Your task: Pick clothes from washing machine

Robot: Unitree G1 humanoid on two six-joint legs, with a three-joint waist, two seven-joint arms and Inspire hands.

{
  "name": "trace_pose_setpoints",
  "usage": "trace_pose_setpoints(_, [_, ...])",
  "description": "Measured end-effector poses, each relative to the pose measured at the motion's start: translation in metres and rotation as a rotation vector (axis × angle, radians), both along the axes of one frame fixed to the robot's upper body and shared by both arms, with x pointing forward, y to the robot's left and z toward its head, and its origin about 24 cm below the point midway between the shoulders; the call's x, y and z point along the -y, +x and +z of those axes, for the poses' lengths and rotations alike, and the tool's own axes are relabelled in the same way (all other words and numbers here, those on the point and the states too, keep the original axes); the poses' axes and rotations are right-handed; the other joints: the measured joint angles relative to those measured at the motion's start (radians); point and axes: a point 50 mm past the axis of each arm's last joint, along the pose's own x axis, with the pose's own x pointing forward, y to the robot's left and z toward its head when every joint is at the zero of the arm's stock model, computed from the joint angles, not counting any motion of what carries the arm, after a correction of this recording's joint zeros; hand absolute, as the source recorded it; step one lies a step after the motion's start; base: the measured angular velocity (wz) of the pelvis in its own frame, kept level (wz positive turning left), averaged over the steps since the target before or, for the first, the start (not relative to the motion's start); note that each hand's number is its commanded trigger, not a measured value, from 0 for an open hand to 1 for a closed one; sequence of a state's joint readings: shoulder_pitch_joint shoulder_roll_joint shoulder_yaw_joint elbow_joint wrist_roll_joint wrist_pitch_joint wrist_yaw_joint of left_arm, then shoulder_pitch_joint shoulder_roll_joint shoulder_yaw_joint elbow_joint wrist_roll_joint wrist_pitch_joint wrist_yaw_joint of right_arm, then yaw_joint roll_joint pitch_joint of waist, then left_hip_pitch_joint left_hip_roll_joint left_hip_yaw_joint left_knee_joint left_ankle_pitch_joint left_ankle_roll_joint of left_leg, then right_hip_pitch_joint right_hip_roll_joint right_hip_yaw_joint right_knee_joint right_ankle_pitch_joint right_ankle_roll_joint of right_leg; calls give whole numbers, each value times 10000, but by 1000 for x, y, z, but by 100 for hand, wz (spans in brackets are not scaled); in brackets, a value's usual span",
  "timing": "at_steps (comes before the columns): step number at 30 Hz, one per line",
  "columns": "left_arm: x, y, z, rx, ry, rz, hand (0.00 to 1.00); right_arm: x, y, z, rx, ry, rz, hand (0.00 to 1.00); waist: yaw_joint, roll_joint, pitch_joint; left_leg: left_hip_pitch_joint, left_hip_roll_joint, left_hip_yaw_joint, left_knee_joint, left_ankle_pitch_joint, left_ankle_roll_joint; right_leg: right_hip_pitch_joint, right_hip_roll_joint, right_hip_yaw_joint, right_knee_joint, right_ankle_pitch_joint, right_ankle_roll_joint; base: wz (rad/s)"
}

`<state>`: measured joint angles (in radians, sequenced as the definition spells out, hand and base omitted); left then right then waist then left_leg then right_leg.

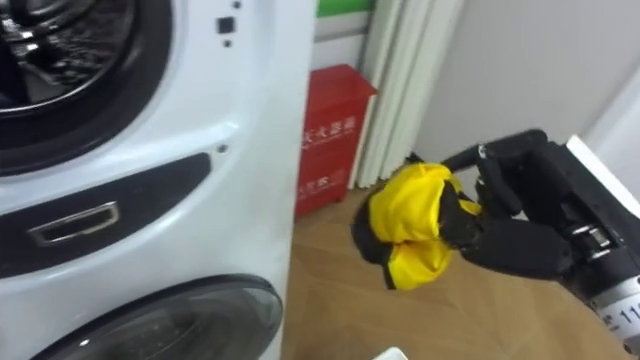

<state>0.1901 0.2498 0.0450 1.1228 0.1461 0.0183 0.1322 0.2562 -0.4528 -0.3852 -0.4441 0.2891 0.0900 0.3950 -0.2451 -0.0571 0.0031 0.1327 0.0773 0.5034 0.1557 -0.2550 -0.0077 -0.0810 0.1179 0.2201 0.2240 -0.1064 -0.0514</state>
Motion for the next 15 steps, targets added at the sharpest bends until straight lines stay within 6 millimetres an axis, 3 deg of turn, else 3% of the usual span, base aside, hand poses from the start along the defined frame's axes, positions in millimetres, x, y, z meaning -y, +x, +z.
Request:
trace_pose_setpoints(3, [2,9,0,207,-139,95,0,13,0,-27,-1191,99,-684,100,47,11,10,-22,23,396,-4,-15,-25,-237,99,314,131,38,16,-32])
trace_pose_setpoints(8, [11,26,-2,357,-353,-473,0,43,-6,-77,-3319,752,-2338,100,40,214,59,-196,51,696,-32,-74,-29,-582,214,658,235,129,79,-23])
trace_pose_setpoints(10, [14,26,-3,227,-393,-792,0,51,-10,-93,-3886,1020,-2951,100,36,537,34,-458,42,779,4,-101,-16,-888,231,746,313,143,101,-19])
trace_pose_setpoints(14, [17,31,-2,364,-524,-889,0,62,-23,-129,-5319,1384,-3897,100,56,907,-53,-869,10,779,172,-119,0,-1294,235,771,415,148,109,-2])
trace_pose_setpoints(15, [18,32,-2,397,-557,-917,0,65,-27,-136,-5552,1485,-4198,100,67,1082,22,-957,12,778,219,-118,1,-1368,227,774,439,145,108,0])
